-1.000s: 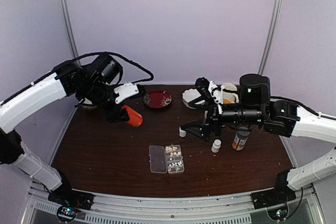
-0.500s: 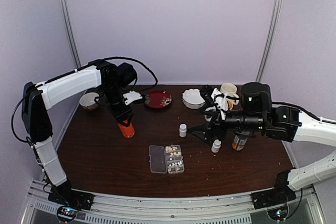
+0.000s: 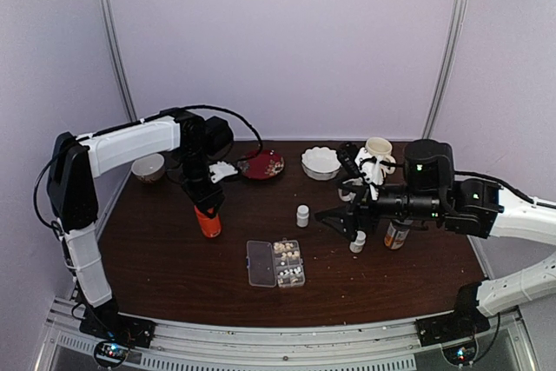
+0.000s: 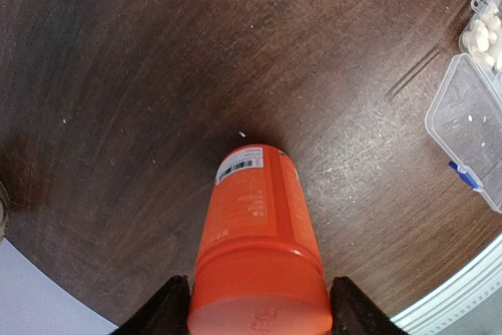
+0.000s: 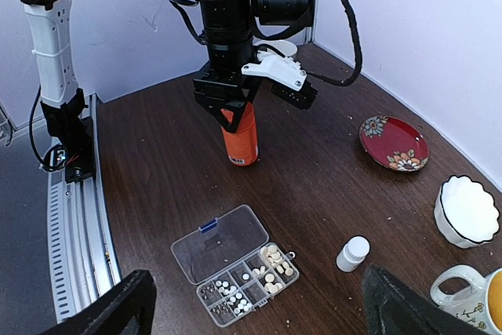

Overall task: Sort the pills into containers
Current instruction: Place the pill bottle at the center of the board.

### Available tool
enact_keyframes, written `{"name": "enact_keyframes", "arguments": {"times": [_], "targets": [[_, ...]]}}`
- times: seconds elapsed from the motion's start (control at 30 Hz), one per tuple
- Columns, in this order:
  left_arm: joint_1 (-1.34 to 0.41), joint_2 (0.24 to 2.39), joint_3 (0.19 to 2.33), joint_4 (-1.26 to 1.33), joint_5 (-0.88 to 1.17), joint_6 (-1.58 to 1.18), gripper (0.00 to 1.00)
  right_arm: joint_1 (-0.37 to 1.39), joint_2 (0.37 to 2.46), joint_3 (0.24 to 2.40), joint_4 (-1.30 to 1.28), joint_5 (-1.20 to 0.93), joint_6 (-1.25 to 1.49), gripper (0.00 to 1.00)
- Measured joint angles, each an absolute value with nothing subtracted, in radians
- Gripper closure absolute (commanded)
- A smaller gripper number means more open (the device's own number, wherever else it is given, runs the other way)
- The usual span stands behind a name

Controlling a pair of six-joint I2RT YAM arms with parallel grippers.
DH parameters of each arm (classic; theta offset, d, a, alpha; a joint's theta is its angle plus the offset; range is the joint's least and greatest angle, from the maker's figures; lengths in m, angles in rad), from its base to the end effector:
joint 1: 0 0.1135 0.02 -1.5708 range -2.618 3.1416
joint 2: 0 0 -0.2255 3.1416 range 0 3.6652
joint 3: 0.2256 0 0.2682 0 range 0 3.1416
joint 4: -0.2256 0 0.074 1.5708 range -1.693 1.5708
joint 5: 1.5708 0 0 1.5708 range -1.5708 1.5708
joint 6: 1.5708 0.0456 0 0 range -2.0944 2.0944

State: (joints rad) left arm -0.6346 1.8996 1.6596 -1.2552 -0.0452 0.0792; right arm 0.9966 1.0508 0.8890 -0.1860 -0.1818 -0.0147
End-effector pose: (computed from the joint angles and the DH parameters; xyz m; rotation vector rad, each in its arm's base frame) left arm 0.2992 -0.2177 0.2038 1.0654 2.8646 0.0347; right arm 0.1492 0.2457 0.2858 -1.0800 1.6869 0.8215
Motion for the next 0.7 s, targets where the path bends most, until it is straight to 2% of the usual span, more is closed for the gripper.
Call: {"name": "enact_keyframes", "arguments": {"times": [0.07,0.17,0.23,0.27,0.47,0.7], "targets": [[-0.635,1.896,1.647,-1.254,-0.046,0.075,0.23,0.996,1.051,0.889,-0.186,-0.182,-0.015,0.05],[-0.635,1.888,1.640,-1.252,-0.046,0.071,0.19,0.996,1.051,0.889,-0.187,-0.181,-0.015,0.04],[-0.635,1.879,1.638,-1.247,-0.046,0.068,0.09,0.996,1.051,0.889,-0.187,-0.177,-0.015,0.04],[-0.635,1.874,1.638,-1.246,-0.046,0.067,0.07,0.996,1.051,0.889,-0.187,-0.175,-0.015,0.04],[-0.635,1.822,1.634,-1.222,-0.049,0.046,0.03,0.989,1.039,0.891,-0.216,-0.125,-0.007,0.03],[-0.633,1.525,1.490,-1.056,-0.098,-0.046,0.03,0.872,1.030,0.912,-0.345,0.035,0.136,0.00]]}}
